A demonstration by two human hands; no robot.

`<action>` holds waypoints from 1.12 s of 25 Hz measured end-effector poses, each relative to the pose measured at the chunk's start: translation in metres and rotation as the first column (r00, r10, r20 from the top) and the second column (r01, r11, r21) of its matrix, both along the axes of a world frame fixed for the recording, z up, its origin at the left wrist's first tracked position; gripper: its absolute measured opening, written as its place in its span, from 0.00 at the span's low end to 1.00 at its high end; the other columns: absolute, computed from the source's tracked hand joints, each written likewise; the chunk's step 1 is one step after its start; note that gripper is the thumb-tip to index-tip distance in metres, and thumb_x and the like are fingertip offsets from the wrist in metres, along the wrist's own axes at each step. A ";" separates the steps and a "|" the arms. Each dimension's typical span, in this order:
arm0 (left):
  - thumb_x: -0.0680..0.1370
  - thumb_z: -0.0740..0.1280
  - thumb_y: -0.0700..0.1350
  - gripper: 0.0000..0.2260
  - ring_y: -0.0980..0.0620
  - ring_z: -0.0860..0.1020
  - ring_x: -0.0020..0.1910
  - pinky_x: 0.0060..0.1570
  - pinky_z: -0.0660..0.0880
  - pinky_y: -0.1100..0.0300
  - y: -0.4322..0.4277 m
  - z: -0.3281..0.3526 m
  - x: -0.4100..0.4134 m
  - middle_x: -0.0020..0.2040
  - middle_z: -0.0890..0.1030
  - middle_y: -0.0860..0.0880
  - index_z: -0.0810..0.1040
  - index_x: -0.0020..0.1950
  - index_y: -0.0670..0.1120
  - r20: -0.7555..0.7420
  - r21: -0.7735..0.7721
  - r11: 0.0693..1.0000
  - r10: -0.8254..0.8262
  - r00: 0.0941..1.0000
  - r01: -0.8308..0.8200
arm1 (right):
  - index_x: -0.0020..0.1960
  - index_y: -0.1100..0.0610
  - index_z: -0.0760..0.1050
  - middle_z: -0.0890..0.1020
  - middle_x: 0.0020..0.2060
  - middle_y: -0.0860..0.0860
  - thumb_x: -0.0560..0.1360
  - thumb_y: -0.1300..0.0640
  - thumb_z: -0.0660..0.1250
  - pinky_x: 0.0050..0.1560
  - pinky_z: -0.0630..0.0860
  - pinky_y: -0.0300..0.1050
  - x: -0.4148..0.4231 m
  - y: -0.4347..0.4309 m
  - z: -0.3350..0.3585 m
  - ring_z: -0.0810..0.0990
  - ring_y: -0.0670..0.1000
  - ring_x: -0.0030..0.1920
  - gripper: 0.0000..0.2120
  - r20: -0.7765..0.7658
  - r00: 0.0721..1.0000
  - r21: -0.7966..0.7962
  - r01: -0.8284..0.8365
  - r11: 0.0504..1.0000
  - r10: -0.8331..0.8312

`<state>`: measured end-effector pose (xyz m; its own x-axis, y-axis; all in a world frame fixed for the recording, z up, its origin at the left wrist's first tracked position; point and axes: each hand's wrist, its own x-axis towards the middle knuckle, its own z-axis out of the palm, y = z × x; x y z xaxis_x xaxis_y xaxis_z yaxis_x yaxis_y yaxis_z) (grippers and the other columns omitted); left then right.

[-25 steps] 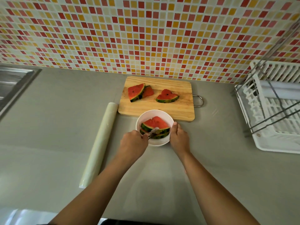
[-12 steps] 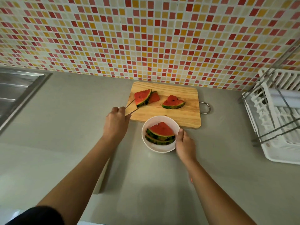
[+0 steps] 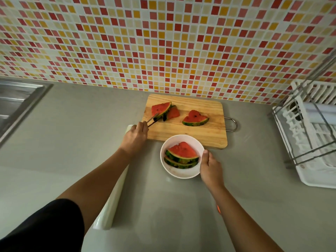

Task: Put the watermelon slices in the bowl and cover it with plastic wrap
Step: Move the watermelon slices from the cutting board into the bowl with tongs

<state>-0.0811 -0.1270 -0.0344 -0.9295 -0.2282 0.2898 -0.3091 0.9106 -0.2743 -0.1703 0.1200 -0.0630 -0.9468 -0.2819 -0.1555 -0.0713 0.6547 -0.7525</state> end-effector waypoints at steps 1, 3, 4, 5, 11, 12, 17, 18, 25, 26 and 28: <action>0.71 0.74 0.41 0.06 0.47 0.78 0.27 0.23 0.73 0.59 -0.004 0.000 0.001 0.34 0.80 0.45 0.83 0.45 0.39 -0.048 0.023 0.999 -0.024 0.999 0.025 | 0.54 0.59 0.75 0.81 0.48 0.63 0.82 0.51 0.49 0.46 0.69 0.50 0.000 0.000 0.000 0.78 0.64 0.51 0.19 0.002 1.000 -0.001 0.001 1.000 -0.001; 0.76 0.66 0.41 0.09 0.43 0.78 0.27 0.21 0.75 0.56 -0.007 0.006 0.003 0.35 0.79 0.41 0.81 0.47 0.36 -0.130 0.120 0.992 -0.021 0.991 0.037 | 0.54 0.58 0.75 0.82 0.48 0.63 0.82 0.51 0.49 0.46 0.69 0.50 0.000 0.001 -0.001 0.78 0.64 0.51 0.19 0.009 1.000 -0.007 0.008 1.000 -0.008; 0.78 0.63 0.42 0.12 0.42 0.79 0.28 0.22 0.76 0.55 -0.007 0.010 0.004 0.35 0.80 0.40 0.81 0.47 0.35 -0.148 0.165 0.986 0.004 0.989 0.021 | 0.54 0.58 0.75 0.81 0.48 0.63 0.81 0.51 0.49 0.47 0.69 0.50 0.000 0.001 -0.001 0.78 0.64 0.51 0.19 0.013 1.000 -0.010 0.011 1.000 -0.011; 0.78 0.62 0.42 0.12 0.41 0.79 0.28 0.23 0.76 0.55 -0.006 0.012 0.005 0.36 0.80 0.39 0.81 0.48 0.35 -0.185 0.183 0.983 0.019 0.983 0.016 | 0.54 0.58 0.75 0.81 0.49 0.63 0.81 0.50 0.49 0.47 0.69 0.50 0.000 0.000 -0.002 0.78 0.64 0.51 0.19 0.017 1.000 -0.013 0.013 1.000 -0.012; 0.74 0.69 0.35 0.06 0.35 0.79 0.29 0.27 0.76 0.50 0.006 0.029 0.005 0.37 0.80 0.34 0.80 0.48 0.32 -0.369 0.449 0.891 0.118 0.922 0.066 | 0.53 0.57 0.75 0.82 0.48 0.61 0.81 0.50 0.49 0.43 0.66 0.46 0.000 0.001 -0.001 0.78 0.63 0.51 0.19 0.030 1.000 -0.034 0.010 0.999 -0.009; 0.74 0.69 0.35 0.06 0.36 0.79 0.29 0.28 0.76 0.51 0.007 0.031 0.008 0.38 0.81 0.35 0.81 0.49 0.33 -0.405 0.438 0.893 0.097 0.909 0.100 | 0.53 0.57 0.75 0.82 0.48 0.61 0.81 0.50 0.49 0.43 0.66 0.46 0.001 0.002 -0.001 0.78 0.63 0.50 0.19 0.030 1.000 -0.031 0.006 1.000 -0.005; 0.78 0.63 0.43 0.12 0.43 0.80 0.34 0.35 0.74 0.58 0.005 0.040 0.037 0.41 0.82 0.41 0.81 0.53 0.36 -0.487 0.340 0.830 -0.246 0.838 0.441 | 0.49 0.55 0.75 0.82 0.44 0.59 0.81 0.48 0.48 0.42 0.65 0.46 -0.002 0.010 -0.001 0.78 0.62 0.49 0.19 0.051 0.999 -0.049 0.005 0.999 -0.003; 0.79 0.62 0.44 0.13 0.43 0.80 0.35 0.35 0.75 0.57 0.004 0.040 0.043 0.42 0.81 0.41 0.81 0.53 0.36 -0.464 0.330 0.802 -0.322 0.825 0.499 | 0.48 0.55 0.75 0.81 0.44 0.58 0.81 0.47 0.48 0.43 0.66 0.46 -0.003 0.010 -0.001 0.78 0.62 0.49 0.20 0.071 0.997 -0.055 -0.013 0.998 0.017; 0.76 0.68 0.41 0.09 0.44 0.81 0.36 0.36 0.78 0.54 -0.003 0.023 0.045 0.44 0.83 0.42 0.83 0.53 0.37 -0.262 0.054 0.738 -0.639 0.723 0.672 | 0.47 0.52 0.76 0.80 0.44 0.55 0.80 0.42 0.46 0.45 0.67 0.45 -0.012 0.007 0.002 0.77 0.57 0.48 0.23 0.143 0.986 -0.059 -0.075 0.995 0.082; 0.76 0.68 0.40 0.09 0.44 0.81 0.37 0.37 0.77 0.55 -0.006 0.021 0.044 0.45 0.84 0.43 0.83 0.53 0.39 -0.235 0.038 0.746 -0.640 0.732 0.665 | 0.47 0.52 0.76 0.80 0.43 0.55 0.80 0.42 0.46 0.45 0.67 0.45 -0.012 0.007 0.001 0.77 0.56 0.47 0.23 0.139 0.987 -0.052 -0.073 0.996 0.080; 0.75 0.68 0.39 0.10 0.43 0.81 0.39 0.37 0.76 0.54 -0.011 0.021 0.044 0.46 0.84 0.43 0.83 0.55 0.40 -0.174 0.034 0.772 -0.621 0.765 0.635 | 0.47 0.52 0.76 0.77 0.40 0.52 0.80 0.42 0.46 0.45 0.66 0.45 -0.011 0.007 0.000 0.75 0.53 0.43 0.23 0.129 0.989 -0.049 -0.065 0.997 0.070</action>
<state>-0.0372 -0.1381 -0.0133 -0.8225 0.3612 0.4393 0.3104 0.9323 -0.1855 -0.1817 0.1268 -0.0626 -0.8977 -0.3539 -0.2624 -0.0133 0.6172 -0.7867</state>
